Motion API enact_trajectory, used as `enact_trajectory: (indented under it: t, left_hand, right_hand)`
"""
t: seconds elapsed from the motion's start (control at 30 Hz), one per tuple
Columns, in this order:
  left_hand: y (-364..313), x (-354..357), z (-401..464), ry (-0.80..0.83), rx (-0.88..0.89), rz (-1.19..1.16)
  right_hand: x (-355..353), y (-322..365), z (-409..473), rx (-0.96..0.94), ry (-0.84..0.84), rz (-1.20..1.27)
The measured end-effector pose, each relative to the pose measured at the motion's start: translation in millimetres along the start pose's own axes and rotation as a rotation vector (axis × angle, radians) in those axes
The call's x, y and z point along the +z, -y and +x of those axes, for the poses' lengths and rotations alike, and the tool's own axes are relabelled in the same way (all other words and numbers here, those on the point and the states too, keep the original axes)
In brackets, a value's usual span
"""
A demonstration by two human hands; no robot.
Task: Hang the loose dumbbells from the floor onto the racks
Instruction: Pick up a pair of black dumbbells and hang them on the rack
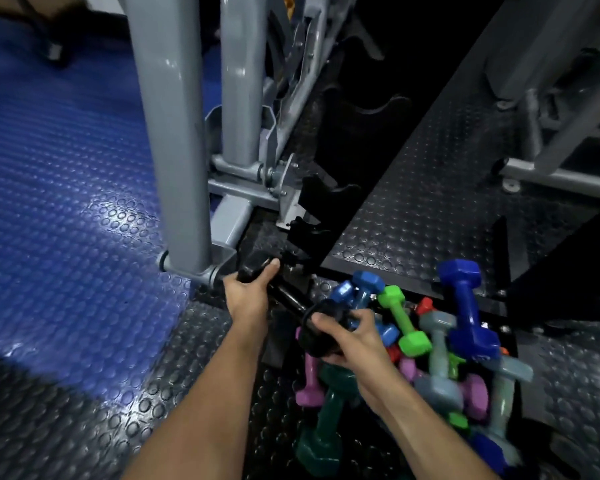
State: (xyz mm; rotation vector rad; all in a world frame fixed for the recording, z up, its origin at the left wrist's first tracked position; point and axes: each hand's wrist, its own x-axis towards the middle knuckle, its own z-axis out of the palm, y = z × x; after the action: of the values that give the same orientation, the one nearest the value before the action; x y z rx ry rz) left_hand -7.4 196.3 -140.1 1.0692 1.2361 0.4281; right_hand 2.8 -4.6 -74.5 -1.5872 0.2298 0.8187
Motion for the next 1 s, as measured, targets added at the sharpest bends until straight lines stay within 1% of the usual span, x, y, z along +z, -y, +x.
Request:
enact_trajectory:
  t: [0.13,0.23,0.33,0.43,0.5,0.6,0.7,0.83,0.93,1.0]
  left_hand:
    - [-21.1,-0.6,28.3,0.007,0.082,0.008]
    - [-39.9,7.5,53.0,0.109,0.169,0.012]
    - [-61.0,19.4,75.4,0.180,0.209,0.127]
    - [-74.1,35.9,103.4,0.247,0.263,0.219]
    - [-83.2,47.3,109.2,0.290,0.284,0.281]
    - [-93.7,66.7,113.8,0.349,0.265,0.292]
    - [-90.6,85.8,127.6,0.431,0.255,0.277]
    - [-87.9,106.3,135.3,0.439,0.250,0.334]
    - [-95.9,116.7,128.9,0.397,0.147,0.276]
    - [-105.6,118.3,107.8,0.430,0.096,0.278]
  right_hand:
    - [33.3,-9.8,20.0,0.022,0.044,0.039]
    - [47.8,-10.8,36.9,0.013,0.112,0.048]
    - [60.6,-9.6,59.5,-0.022,0.143,0.025]
    - [73.2,-5.1,83.6,-0.070,0.163,0.053]
    - [78.5,-3.7,98.8,-0.068,0.163,0.066]
    - [82.4,-3.2,119.4,-0.054,0.118,0.081]
    - [84.1,-2.0,133.0,-0.017,0.094,0.116]
    - [84.1,-2.8,144.2,0.010,0.058,0.195]
    - [83.9,-3.6,149.3,0.016,0.030,0.239]
    - [85.0,-4.5,150.0,0.025,0.032,0.252]
